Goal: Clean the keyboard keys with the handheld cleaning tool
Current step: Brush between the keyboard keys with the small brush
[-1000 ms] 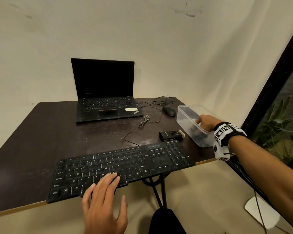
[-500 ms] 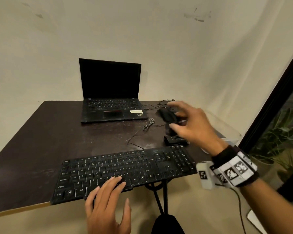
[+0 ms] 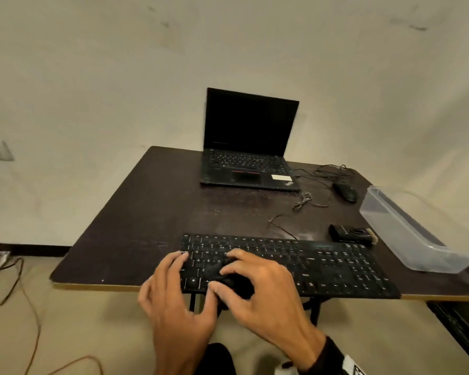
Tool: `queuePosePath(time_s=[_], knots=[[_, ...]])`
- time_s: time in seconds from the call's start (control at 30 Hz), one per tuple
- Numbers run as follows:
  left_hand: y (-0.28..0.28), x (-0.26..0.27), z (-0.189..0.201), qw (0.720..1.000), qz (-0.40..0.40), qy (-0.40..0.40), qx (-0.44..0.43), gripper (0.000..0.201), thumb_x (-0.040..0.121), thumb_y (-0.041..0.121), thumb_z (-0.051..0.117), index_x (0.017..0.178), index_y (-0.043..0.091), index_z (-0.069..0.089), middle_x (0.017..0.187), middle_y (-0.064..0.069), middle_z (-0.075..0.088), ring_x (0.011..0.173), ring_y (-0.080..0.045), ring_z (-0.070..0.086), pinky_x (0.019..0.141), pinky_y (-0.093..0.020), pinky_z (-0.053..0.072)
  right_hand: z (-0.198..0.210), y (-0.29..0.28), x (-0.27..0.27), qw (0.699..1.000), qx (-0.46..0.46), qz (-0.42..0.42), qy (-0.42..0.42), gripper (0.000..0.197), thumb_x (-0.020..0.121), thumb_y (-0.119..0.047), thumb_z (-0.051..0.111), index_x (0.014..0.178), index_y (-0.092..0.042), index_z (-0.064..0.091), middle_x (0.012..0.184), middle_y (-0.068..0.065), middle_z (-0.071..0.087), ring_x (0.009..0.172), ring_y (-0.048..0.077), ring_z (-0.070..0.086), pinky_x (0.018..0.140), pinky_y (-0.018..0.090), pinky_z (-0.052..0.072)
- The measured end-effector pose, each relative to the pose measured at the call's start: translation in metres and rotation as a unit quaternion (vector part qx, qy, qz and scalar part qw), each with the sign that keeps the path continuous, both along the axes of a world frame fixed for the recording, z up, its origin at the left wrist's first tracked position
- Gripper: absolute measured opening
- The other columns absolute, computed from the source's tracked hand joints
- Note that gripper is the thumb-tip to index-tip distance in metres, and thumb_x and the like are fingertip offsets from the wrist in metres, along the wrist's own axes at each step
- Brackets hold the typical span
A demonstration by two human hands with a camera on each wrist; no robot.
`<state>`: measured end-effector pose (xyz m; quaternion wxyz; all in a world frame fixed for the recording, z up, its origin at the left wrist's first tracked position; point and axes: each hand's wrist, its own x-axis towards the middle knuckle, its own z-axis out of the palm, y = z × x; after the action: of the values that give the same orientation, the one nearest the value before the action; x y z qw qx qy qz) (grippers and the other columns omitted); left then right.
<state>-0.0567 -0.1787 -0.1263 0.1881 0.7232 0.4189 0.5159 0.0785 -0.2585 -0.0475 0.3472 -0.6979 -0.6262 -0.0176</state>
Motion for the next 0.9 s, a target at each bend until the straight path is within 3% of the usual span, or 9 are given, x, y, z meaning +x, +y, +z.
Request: queuePosePath(time_s=[0.1,0.2,0.27,0.33,0.43,0.5,0.63,0.73,0.9], knots=[[0.009,-0.007,-0.003,0.999,-0.04,0.02,0.0,0.074,0.079,0.051,0.062,0.143,0.013,0.058,0.15,0.003,0.055,0.136,-0.018,0.056,0.114,-0.044,0.033,-0.005,-0.008,0.004,0.998,-0.058,0.013,0.029,0.046,0.099,-0.067,0.046,0.128,-0.042,0.071,0.147,-0.028,0.059,0.136,-0.014,0.049,0.113,0.025,0.045],[0.013,-0.016,-0.005,0.996,-0.067,0.052,0.002,0.084,0.081,0.056,0.064,0.152,0.013,0.05,0.157,0.006,0.048,0.144,-0.013,0.048,0.117,-0.042,0.03,-0.007,-0.013,0.016,0.993,-0.111,-0.005,-0.04,0.049,0.099,-0.056,0.045,0.147,-0.05,0.053,0.155,-0.033,0.048,0.139,-0.006,0.048,0.116,0.025,0.041],[0.014,-0.02,-0.005,0.995,-0.078,0.068,0.009,0.09,0.079,0.059,0.066,0.155,0.014,0.047,0.16,0.008,0.044,0.146,-0.009,0.044,0.117,-0.039,0.029,-0.001,-0.011,0.025,0.992,-0.098,-0.003,-0.078,0.05,0.091,-0.043,0.062,0.141,-0.047,0.058,0.139,-0.032,0.063,0.117,-0.007,0.063,0.1,0.02,0.051],[0.015,-0.023,-0.004,0.994,-0.086,0.072,0.014,0.093,0.078,0.06,0.069,0.156,0.014,0.046,0.161,0.01,0.042,0.147,-0.006,0.04,0.117,-0.038,0.029,0.006,-0.003,0.034,0.994,-0.067,-0.013,-0.088,0.046,0.081,-0.038,0.08,0.124,-0.044,0.065,0.105,-0.029,0.075,0.08,-0.013,0.063,0.074,0.012,0.052],[0.016,-0.025,-0.005,0.991,-0.096,0.088,0.019,0.1,0.074,0.062,0.075,0.157,0.014,0.045,0.163,0.011,0.04,0.149,-0.009,0.039,0.116,-0.038,0.029,0.012,0.013,0.038,0.995,-0.035,-0.041,-0.083,0.041,0.071,-0.041,0.095,0.103,-0.039,0.068,0.071,-0.025,0.068,0.06,0.0,0.06,0.056,0.023,0.055],[0.017,-0.026,-0.006,0.99,-0.102,0.093,0.022,0.106,0.07,0.064,0.078,0.157,0.013,0.044,0.163,0.012,0.039,0.149,-0.009,0.039,0.116,-0.036,0.03,0.011,0.021,0.03,0.997,-0.013,-0.025,-0.065,0.034,0.072,-0.045,0.093,0.094,-0.037,0.069,0.069,-0.024,0.065,0.063,0.004,0.063,0.055,0.025,0.054],[0.019,-0.028,-0.005,0.992,-0.09,0.086,0.024,0.113,0.067,0.068,0.079,0.158,0.012,0.042,0.163,0.011,0.039,0.149,-0.006,0.036,0.115,-0.035,0.033,0.0,0.033,0.008,0.999,-0.009,0.044,-0.022,0.021,0.078,-0.051,0.078,0.092,-0.039,0.069,0.086,-0.022,0.064,0.079,0.006,0.064,0.065,0.017,0.05],[0.023,-0.031,-0.008,0.993,-0.062,0.094,0.021,0.116,0.069,0.074,0.078,0.157,0.007,0.042,0.162,0.003,0.043,0.151,-0.017,0.041,0.116,-0.045,0.036,-0.007,0.035,0.004,0.998,-0.027,0.058,0.011,0.016,0.087,-0.049,0.074,0.1,-0.04,0.073,0.098,-0.019,0.06,0.095,0.006,0.064,0.077,0.015,0.046],[0.028,-0.034,-0.013,0.991,-0.012,0.13,0.027,0.118,0.076,0.095,0.055,0.146,0.001,0.056,0.153,-0.006,0.055,0.151,-0.027,0.042,0.118,-0.057,0.035,-0.016,0.028,0.0,0.996,-0.039,0.065,0.049,0.033,0.096,-0.058,0.055,0.115,-0.043,0.077,0.12,-0.024,0.059,0.125,0.008,0.057,0.103,0.032,0.038]])
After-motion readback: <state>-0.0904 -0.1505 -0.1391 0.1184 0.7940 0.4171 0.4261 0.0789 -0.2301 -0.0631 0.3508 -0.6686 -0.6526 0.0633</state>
